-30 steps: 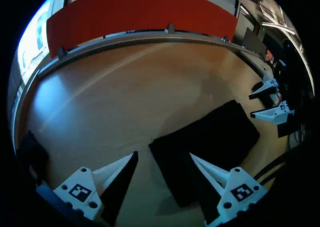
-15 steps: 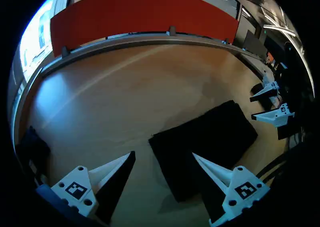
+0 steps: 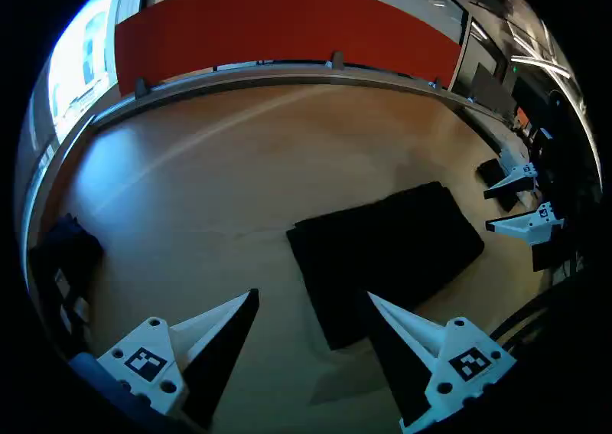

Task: Fold towel

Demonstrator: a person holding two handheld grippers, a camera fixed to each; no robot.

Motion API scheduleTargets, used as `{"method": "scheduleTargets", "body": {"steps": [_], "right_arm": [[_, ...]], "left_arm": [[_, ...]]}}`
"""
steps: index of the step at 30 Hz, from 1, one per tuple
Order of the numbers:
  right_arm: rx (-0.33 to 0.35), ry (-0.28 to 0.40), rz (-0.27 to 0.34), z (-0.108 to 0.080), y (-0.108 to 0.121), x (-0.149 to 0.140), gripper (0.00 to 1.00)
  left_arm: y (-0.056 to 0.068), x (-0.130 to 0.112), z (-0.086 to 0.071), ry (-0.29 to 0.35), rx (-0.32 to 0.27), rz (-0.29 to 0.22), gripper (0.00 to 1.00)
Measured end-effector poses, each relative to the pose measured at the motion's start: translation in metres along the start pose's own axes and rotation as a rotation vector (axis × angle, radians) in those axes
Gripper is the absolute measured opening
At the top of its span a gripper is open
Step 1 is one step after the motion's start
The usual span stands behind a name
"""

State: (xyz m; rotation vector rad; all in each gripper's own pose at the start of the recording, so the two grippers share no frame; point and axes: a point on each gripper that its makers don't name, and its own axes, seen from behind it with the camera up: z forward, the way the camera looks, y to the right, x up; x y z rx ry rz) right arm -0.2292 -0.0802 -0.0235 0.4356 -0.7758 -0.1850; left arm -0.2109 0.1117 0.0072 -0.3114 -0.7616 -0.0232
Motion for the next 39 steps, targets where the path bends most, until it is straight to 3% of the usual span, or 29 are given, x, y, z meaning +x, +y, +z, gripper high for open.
{"method": "scheduleTargets", "body": {"steps": [14, 34, 39], "right_arm": [[0.017, -0.008, -0.030, -0.012, -0.016, -0.017, 1.00], [0.093, -0.070, -0.151, -0.006, -0.025, -0.035, 1.00], [0.107, -0.090, -0.169, -0.005, -0.023, -0.039, 0.94]], "left_arm": [[0.001, -0.023, -0.024, 0.006, 0.024, -0.038, 0.94], [-0.013, -0.060, -0.057, 0.008, 0.097, -0.117, 0.94], [-0.019, -0.066, -0.066, 0.009, 0.113, -0.139, 0.94]]}}
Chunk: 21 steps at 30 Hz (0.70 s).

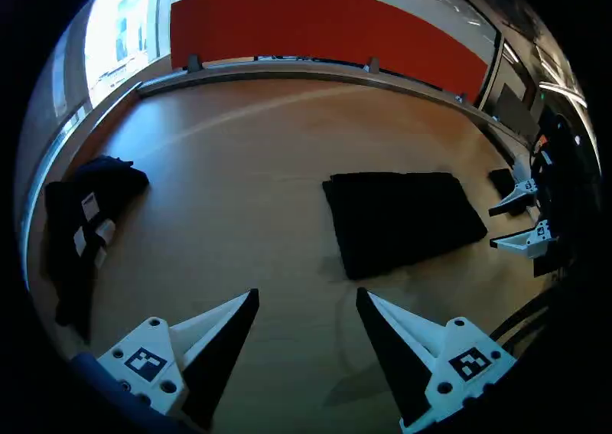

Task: Fold towel

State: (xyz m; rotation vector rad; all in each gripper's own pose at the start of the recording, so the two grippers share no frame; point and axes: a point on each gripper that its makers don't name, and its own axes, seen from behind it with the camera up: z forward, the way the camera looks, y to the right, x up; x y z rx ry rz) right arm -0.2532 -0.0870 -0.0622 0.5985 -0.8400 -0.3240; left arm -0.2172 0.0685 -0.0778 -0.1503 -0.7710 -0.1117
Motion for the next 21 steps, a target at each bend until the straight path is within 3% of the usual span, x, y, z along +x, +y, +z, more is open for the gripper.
{"method": "scheduleTargets", "body": {"steps": [7, 11, 21], "right_arm": [[0.016, -0.045, -0.002, 0.005, 0.004, -0.012, 0.70], [0.025, -0.068, 0.002, 0.008, 0.005, -0.018, 0.60], [0.030, -0.084, -0.007, 0.012, 0.006, -0.019, 0.30]], "left_arm": [[-0.007, -0.007, -0.010, -0.001, 0.016, -0.025, 0.94], [-0.011, -0.011, -0.015, -0.003, 0.023, -0.036, 0.94], [-0.019, -0.018, -0.024, -0.008, 0.039, -0.050, 0.94]]}}
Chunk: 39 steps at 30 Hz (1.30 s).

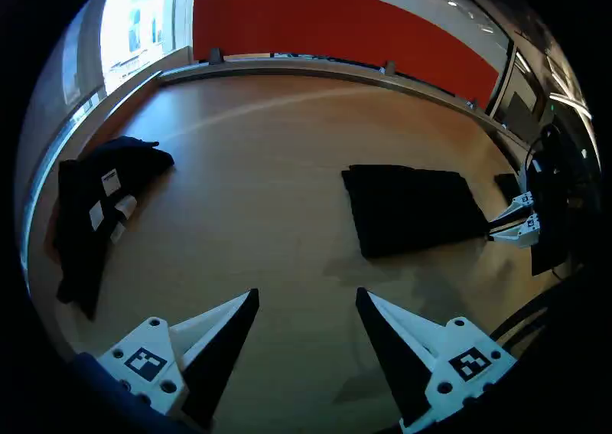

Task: Fold towel

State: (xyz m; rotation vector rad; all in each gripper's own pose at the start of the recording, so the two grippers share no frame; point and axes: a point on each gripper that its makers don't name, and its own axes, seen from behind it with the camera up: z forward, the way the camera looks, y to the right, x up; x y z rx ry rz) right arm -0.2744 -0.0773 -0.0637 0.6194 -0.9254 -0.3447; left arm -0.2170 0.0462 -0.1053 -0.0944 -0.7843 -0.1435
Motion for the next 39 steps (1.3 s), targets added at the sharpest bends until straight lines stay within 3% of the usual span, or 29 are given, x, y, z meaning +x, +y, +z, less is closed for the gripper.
{"method": "scheduleTargets", "body": {"steps": [4, 9, 20, 26, 39], "right_arm": [[-0.001, -0.007, -0.004, 0.000, 0.001, 0.001, 0.16], [-0.001, -0.005, -0.007, -0.001, 0.001, 0.003, 0.07], [-0.021, 0.012, -0.025, -0.010, 0.003, 0.014, 0.05], [-0.032, 0.047, -0.061, -0.022, 0.003, 0.039, 0.04], [-0.044, 0.156, -0.195, -0.050, -0.004, 0.128, 0.04]], "left_arm": [[-0.002, -0.002, -0.001, -0.002, 0.003, -0.003, 0.94], [-0.002, -0.002, -0.001, -0.003, 0.004, 0.000, 0.94], [-0.005, -0.002, 0.000, -0.005, 0.004, -0.004, 0.94], [-0.008, 0.001, -0.001, 0.003, 0.009, -0.010, 0.94], [-0.008, 0.010, -0.003, 0.018, 0.010, -0.018, 0.94]]}}
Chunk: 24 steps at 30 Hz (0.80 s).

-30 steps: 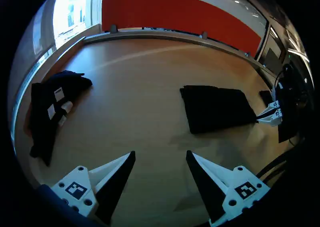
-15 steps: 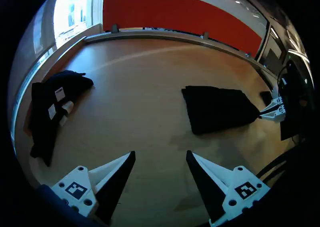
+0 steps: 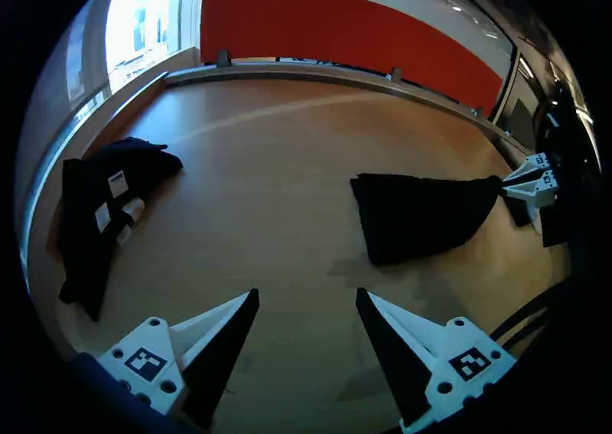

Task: Fold towel

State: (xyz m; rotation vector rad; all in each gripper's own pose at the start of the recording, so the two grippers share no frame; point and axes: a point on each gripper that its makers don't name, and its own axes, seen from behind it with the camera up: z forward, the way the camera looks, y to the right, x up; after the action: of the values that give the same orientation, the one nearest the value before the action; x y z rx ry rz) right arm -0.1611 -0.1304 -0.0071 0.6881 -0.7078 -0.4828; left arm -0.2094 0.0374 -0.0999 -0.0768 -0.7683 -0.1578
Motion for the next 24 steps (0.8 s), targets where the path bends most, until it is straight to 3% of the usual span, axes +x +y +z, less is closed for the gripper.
{"method": "scheduleTargets", "body": {"steps": [8, 24], "right_arm": [[0.016, 0.043, -0.056, 0.002, -0.003, 0.041, 0.04], [0.069, 0.050, -0.148, 0.019, -0.025, 0.074, 0.04]], "left_arm": [[0.003, 0.001, -0.001, 0.005, -0.004, -0.005, 0.94], [0.002, 0.008, -0.009, 0.023, -0.013, -0.024, 0.94]]}}
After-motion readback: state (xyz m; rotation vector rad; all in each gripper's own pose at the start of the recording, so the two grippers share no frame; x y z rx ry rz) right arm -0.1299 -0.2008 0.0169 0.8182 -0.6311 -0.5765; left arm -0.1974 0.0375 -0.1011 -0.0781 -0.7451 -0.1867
